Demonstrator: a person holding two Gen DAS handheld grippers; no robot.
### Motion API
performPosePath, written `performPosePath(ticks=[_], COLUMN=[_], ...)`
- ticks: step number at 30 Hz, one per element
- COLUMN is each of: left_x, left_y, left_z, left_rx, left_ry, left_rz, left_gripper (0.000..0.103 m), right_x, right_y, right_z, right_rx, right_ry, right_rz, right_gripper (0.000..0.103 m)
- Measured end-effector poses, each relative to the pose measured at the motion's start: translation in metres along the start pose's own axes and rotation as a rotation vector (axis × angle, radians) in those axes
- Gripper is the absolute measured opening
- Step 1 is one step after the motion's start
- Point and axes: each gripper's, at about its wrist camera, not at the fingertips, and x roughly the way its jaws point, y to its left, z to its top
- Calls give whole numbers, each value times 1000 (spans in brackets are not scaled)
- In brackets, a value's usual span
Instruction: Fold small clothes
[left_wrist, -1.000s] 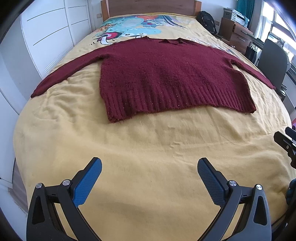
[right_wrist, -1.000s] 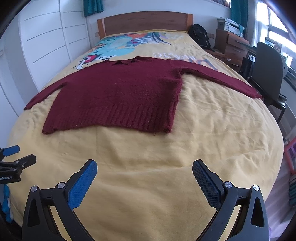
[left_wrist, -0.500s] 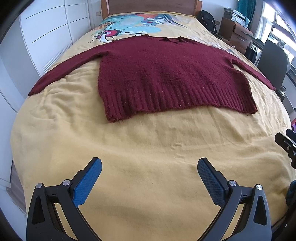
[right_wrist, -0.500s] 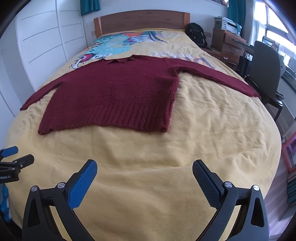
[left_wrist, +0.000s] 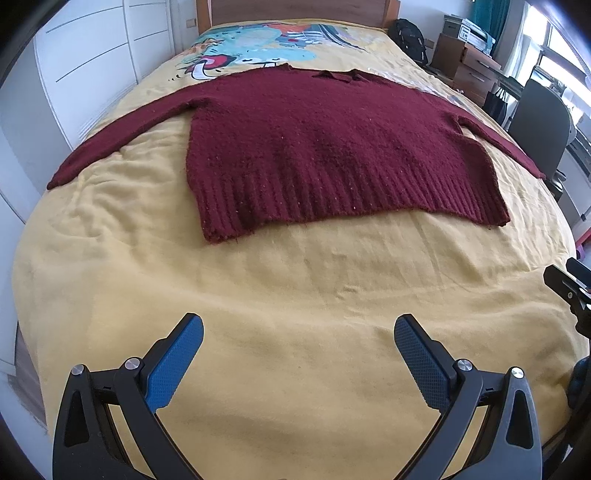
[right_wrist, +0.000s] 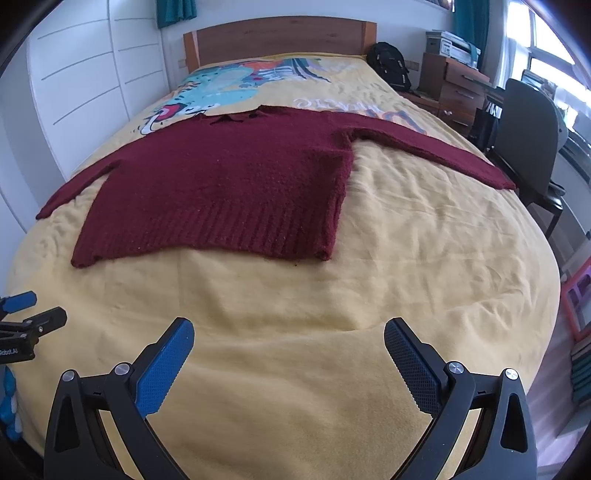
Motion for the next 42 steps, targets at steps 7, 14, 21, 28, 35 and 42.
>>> performPosePath(ticks=[7,14,21,28,35,42], left_x=[3,7,8,9,6,-5], left_y=[1,3,2,4,1,7], left_z=[1,0,2,2,6,15], left_rx=[-7,-12,8,21,50,63], left_ry=[9,22,10,-1,-29,-85], left_rz=[-4,-12,-4,-43,-59,-45], left_gripper=[102,102,102,102,102,102], right_x=[2,7,12,12,12,12], right_y=[0,-1,0,-6,-7,-8], right_z=[0,1,1,2,5,14], right_rx=[1,2,-1,27,41,51], right_ry=[4,14,37,46,64,73], right_rz=[-1,-1,-12,-21,-33,-36], right_gripper=[103,103,103,103,103,103])
